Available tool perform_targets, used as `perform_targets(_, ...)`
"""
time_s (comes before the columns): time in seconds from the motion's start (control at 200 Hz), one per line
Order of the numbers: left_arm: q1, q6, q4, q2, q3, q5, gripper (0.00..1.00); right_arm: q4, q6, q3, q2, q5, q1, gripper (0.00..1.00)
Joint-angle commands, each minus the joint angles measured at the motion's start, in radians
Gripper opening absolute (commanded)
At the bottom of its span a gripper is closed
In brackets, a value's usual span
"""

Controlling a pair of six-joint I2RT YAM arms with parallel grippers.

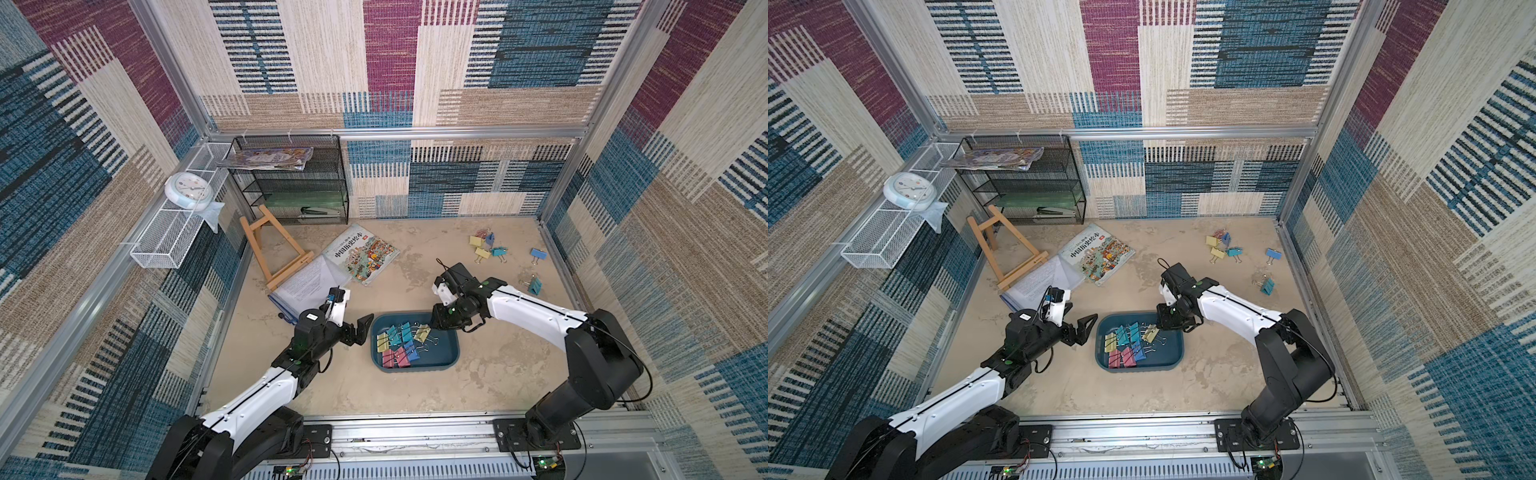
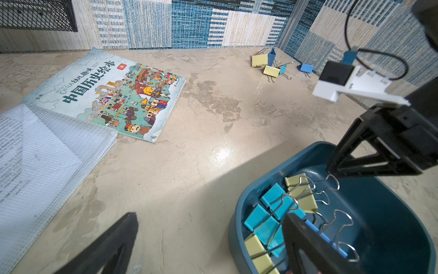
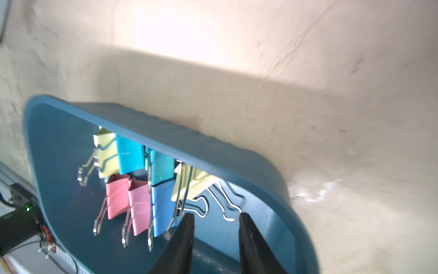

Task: Put the binder clips in the storage box
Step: Place the binder clip in the storage box, then pick up the binder clip at the center of the board.

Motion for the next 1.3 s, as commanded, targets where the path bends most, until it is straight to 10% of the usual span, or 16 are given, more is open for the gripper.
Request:
perform_targets(0.0, 0.002, 0.006, 0.015, 0.002, 0.011, -0.002, 0.99, -0.032, 0.0, 0.047, -0.045, 0.121, 0.001, 0.41)
perform_targets(0.255, 0.001, 0.005, 0.013, 0.002, 0.011, -0.001, 0.99, 0.052, 0.038, 0.193, -0.091, 0.474, -0.046, 0.39)
perform_targets(0.446, 0.001, 0.005, 0.013, -0.001, 0.01, -0.002, 0.99, 0.271, -0.046, 0.198, -0.059, 0.491, -0.208, 0.42)
perform_targets(0.806, 0.001, 0.007, 0.019, 0.007, 0.011, -0.005, 0.99, 0.127, -0.505, 0.563, 0.428, 0.781, -0.309, 0.41)
perform_targets(1.297, 0.001, 0.011, 0.019, -0.001, 0.01, -0.018, 0.99, 0.089, -0.628, 0.753, 0.733, 0.933, -0.323, 0.42)
